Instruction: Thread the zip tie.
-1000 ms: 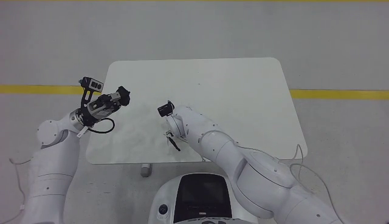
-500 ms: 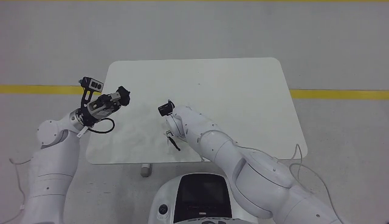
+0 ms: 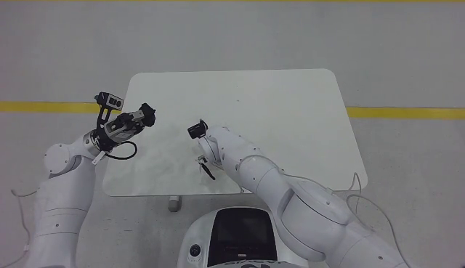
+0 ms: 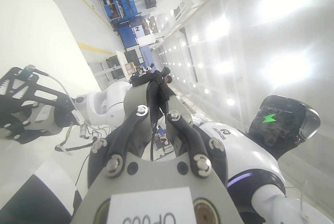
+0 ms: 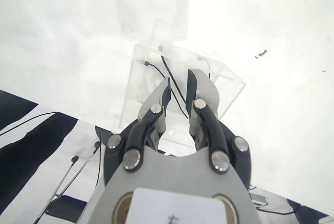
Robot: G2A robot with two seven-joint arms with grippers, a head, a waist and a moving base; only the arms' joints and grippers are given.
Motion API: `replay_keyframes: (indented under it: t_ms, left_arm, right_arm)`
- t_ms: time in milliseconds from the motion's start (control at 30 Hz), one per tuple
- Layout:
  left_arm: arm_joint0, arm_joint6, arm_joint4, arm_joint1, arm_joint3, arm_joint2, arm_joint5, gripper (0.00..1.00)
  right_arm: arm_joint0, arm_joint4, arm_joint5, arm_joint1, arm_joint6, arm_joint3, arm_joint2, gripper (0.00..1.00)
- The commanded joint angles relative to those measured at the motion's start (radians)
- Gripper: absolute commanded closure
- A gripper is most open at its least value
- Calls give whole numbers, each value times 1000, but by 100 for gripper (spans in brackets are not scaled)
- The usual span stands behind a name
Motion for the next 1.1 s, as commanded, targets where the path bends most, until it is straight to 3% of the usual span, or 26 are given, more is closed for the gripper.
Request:
replay_keyframes:
  t_ms: [0, 800, 967, 1067]
  left_arm:
    - [0, 0, 0, 0, 0, 0, 0, 100]
    - [0, 0, 0, 0, 0, 0, 0, 100]
    - [0, 0, 0, 0, 0, 0, 0, 100]
    - [0, 0, 0, 0, 0, 0, 0, 100]
  right_arm:
    - [0, -1, -2, -1, -1, 2, 3, 84]
    - [-4, -23, -18, -5, -1, 29, 25, 89]
    - [-4, -26, -20, -6, 2, 33, 30, 100]
    - [-2, -29, -19, -6, 3, 34, 32, 100]
